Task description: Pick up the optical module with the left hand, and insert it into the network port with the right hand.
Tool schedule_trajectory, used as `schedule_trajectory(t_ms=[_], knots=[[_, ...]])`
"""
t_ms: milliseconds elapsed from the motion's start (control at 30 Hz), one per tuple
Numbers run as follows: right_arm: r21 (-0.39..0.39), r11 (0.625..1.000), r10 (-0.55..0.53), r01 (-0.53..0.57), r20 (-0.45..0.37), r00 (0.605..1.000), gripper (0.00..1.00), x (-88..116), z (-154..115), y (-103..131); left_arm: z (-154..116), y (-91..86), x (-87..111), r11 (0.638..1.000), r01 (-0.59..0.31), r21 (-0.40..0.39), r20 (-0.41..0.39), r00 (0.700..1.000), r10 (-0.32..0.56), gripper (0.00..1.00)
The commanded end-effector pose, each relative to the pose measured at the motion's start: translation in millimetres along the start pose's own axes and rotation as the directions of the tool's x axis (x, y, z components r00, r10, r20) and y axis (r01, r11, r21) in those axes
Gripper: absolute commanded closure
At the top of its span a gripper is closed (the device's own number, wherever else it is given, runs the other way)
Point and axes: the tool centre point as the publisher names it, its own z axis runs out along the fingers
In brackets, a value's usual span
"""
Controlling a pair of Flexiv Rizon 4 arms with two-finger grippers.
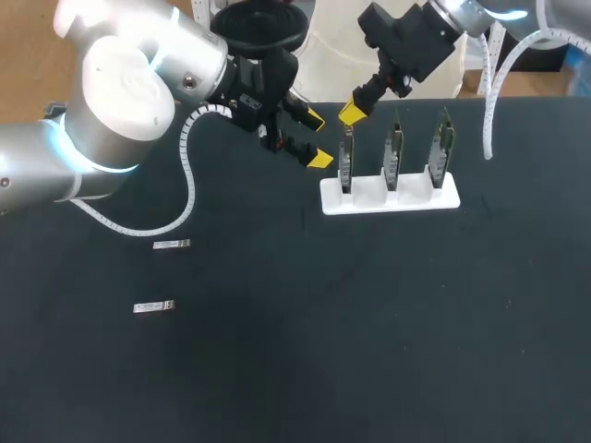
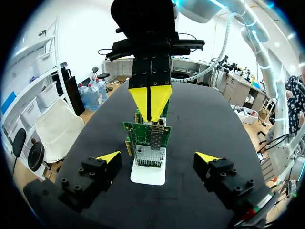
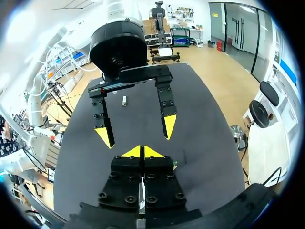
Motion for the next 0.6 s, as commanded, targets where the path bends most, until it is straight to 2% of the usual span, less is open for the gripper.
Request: schedule_trajectory(t_ms=[33,267,600], knots=[[-0.010,1.000,0.000,0.000,0.010,1.000,1.00,14.8,15.3,-4.5,0.4,0.0,-0.7,1.000,0.001,-0.001,-0.004,1.000,-0.001,0.00],[0.000,1.000,-0.022,0.022,0.026,0.999,1.00,8.5,6.5,-0.1,0.4,0.0,-0.7,1.000,0.001,-0.001,-0.004,1.000,-0.001,0.00],[-0.004,0.998,-0.062,0.063,0.131,0.990,1.00,-8.8,-16.8,8.2,0.4,0.0,-0.7,1.000,0.001,-0.001,-0.004,1.000,-0.001,0.00]])
